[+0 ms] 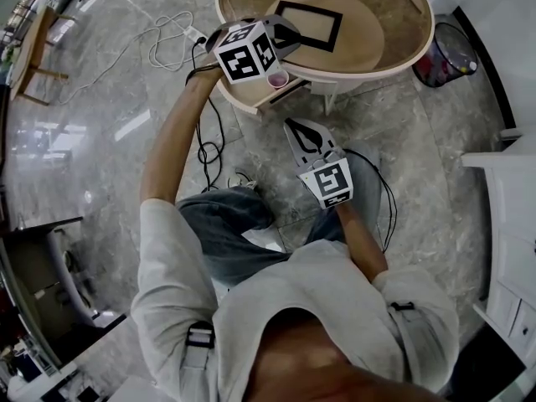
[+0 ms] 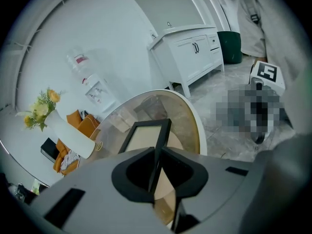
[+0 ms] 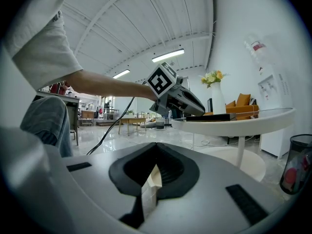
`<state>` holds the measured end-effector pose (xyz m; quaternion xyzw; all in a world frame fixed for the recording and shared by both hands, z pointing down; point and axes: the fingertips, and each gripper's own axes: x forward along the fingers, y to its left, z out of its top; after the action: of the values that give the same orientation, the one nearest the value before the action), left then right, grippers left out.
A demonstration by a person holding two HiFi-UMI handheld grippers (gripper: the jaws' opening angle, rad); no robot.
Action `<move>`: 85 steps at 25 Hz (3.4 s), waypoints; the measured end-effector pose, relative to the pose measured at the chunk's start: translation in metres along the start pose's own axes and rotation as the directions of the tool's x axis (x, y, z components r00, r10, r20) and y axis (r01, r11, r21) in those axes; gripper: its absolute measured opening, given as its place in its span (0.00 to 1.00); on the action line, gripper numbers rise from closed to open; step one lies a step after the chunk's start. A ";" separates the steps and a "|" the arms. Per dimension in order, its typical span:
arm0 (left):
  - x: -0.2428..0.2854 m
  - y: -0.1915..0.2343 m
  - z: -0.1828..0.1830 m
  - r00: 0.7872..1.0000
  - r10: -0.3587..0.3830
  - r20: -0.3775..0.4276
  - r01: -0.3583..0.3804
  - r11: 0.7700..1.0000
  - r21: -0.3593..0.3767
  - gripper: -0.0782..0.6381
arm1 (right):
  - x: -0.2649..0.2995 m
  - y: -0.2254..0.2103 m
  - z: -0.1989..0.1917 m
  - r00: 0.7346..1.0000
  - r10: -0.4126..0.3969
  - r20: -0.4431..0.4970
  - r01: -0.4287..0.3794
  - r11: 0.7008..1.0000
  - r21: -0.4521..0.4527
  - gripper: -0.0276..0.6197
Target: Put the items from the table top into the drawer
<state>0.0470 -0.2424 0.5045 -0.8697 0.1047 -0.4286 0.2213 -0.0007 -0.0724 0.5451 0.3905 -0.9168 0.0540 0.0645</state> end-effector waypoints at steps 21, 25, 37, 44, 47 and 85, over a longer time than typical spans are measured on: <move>0.013 0.001 -0.002 0.979 -0.191 0.075 0.198 0.976 -0.089 0.26 | 0.000 -0.010 -0.006 1.000 -0.022 -0.018 0.022 1.000 -0.002 0.08; 0.011 -0.005 0.000 0.988 -0.149 0.033 0.150 0.988 -0.030 0.22 | 0.001 -0.008 -0.005 1.000 -0.016 -0.017 0.016 1.000 -0.008 0.08; -0.031 0.013 -0.036 0.996 0.083 -0.038 -0.086 0.994 -0.067 0.22 | 0.005 0.015 -0.004 0.999 0.039 -0.012 -0.039 0.999 -0.013 0.08; -0.093 0.031 -0.077 0.975 0.203 -0.085 -0.214 0.966 -0.145 0.22 | 0.013 0.033 -0.003 0.995 0.097 -0.012 -0.097 0.995 -0.024 0.08; -0.127 0.036 -0.109 0.959 0.247 -0.136 -0.270 0.944 -0.191 0.22 | 0.021 0.041 -0.005 0.992 0.125 -0.021 -0.126 0.992 -0.018 0.08; 0.069 -0.082 -0.290 0.960 -0.084 -0.267 -0.052 0.883 -0.466 0.22 | 0.037 0.020 -0.052 0.987 0.041 -0.154 -0.047 0.998 -0.040 0.08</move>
<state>-0.1411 -0.2817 0.7471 -0.8288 0.2279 -0.5108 -0.0159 -0.0365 -0.0773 0.6017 0.3633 -0.9185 0.0655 0.1419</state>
